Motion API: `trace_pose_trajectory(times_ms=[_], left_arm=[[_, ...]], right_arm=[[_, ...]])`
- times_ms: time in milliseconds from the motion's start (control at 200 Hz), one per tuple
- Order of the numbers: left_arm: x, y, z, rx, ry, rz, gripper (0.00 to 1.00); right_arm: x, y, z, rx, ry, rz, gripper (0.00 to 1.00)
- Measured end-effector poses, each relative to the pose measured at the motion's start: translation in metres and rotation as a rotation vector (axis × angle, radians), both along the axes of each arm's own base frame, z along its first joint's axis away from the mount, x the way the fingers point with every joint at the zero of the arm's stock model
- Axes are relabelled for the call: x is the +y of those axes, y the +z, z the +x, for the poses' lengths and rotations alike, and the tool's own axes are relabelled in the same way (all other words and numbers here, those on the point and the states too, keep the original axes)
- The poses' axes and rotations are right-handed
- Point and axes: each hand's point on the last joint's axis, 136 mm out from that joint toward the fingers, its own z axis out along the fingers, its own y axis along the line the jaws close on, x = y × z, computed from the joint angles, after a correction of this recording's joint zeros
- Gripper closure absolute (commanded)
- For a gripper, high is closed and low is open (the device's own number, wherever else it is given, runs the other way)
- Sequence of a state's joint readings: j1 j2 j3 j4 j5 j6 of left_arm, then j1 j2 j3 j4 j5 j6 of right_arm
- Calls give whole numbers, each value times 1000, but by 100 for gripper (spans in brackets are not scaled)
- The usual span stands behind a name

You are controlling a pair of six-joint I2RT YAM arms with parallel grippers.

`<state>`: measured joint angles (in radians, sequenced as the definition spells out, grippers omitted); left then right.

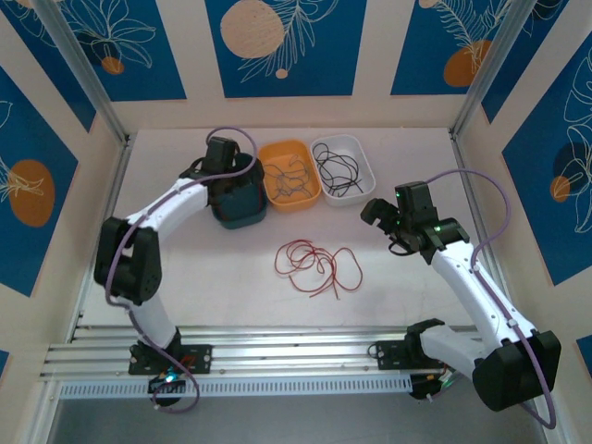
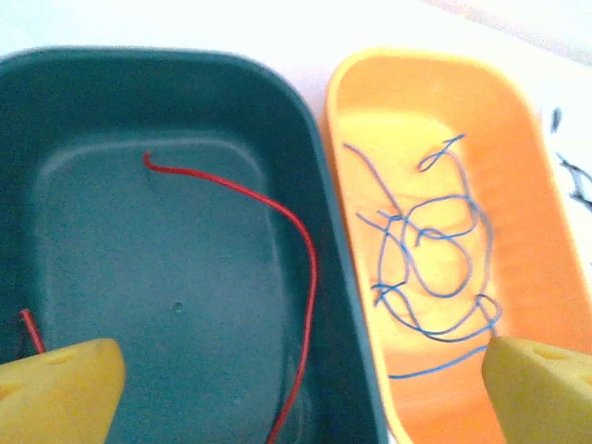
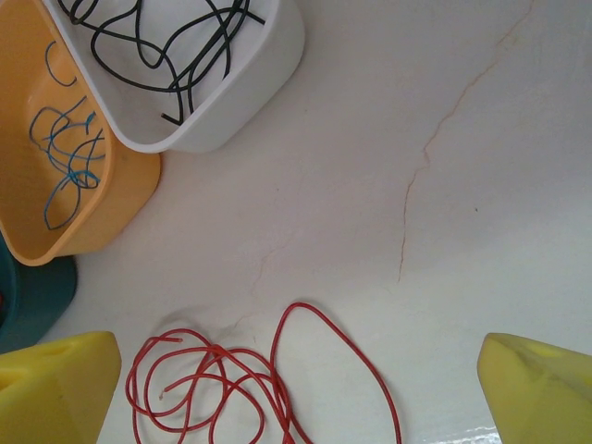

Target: Untangle the cables

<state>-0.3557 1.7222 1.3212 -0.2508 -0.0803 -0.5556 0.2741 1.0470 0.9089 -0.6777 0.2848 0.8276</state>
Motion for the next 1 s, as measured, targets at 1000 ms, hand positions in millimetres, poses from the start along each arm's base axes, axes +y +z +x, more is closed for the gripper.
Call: trace_pose_trajectory(times_ms=[1000], left_arm=[[-124, -70, -172, 63, -429, -25, 28]], right_arm=[[33, -63, -8, 200, 95, -133, 1]])
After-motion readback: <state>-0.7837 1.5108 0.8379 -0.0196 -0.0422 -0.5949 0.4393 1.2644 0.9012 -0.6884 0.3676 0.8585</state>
